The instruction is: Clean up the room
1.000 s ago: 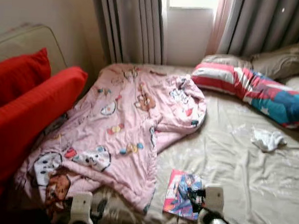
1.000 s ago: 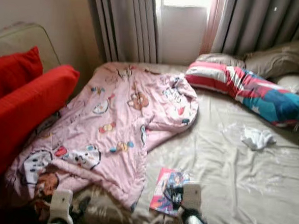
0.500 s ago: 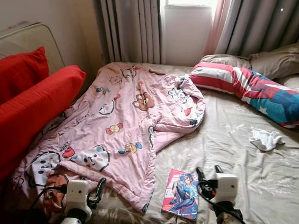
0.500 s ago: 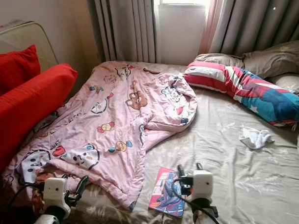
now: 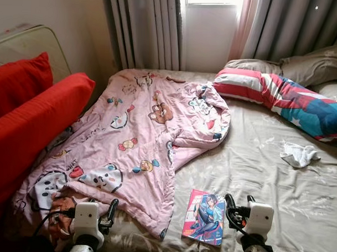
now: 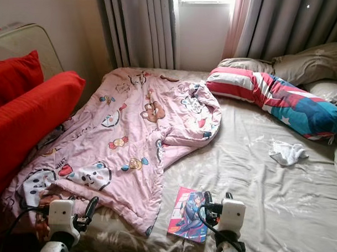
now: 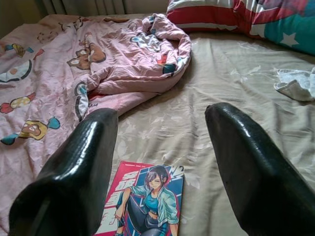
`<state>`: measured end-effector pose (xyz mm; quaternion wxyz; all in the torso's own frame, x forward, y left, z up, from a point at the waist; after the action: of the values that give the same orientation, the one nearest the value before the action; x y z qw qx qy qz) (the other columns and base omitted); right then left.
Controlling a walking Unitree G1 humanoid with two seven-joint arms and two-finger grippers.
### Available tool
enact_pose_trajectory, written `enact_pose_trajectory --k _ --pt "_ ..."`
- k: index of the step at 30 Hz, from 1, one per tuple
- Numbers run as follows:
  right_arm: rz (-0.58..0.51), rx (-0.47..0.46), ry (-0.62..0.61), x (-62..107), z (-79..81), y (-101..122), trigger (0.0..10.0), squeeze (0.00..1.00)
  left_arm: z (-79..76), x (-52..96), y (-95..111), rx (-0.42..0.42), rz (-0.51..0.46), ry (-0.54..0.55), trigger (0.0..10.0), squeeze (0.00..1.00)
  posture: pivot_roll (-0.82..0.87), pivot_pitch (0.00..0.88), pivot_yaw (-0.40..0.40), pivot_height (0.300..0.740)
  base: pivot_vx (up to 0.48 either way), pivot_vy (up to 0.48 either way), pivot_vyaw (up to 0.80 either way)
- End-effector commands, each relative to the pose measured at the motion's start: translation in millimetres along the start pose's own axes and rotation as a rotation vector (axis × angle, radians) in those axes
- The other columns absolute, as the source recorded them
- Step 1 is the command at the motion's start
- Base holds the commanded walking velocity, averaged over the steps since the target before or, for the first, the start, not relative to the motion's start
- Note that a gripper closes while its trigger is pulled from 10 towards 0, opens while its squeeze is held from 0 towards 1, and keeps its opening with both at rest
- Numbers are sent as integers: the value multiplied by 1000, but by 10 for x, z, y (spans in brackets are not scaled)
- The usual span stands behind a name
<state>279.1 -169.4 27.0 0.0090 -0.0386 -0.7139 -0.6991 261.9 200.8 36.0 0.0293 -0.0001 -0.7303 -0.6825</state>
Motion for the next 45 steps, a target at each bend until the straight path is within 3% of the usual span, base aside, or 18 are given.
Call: enact_pose_trajectory --k 1,20,45 --pt "12 -2 -4 -19 6 1 10000 0 14 -7 6 3 7 5 10000 0 -24 96 55 740 0 0 0" --pt "21 -10 26 -20 122 -4 10000 0 -54 -13 -25 4 32 -44 10000 0 -26 68 60 740 226 0 0" --pt "49 5 -32 -45 54 -26 10000 0 -99 -36 5 24 32 -60 10000 0 -11 100 61 740 11 0 0"
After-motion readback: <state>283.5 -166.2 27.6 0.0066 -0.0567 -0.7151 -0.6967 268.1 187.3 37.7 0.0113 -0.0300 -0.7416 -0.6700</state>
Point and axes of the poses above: a point about 5 cm out from each wrist's last joint towards the gripper, its own x axis pointing back from the gripper into the wrist, its own y axis along the axis of the wrist's last joint, z = x × y, the point moved 1 cm from there along -x, pointing out of the wrist towards the gripper, and after that the axes turned 6 degrees about x, right-handed, at the moved point
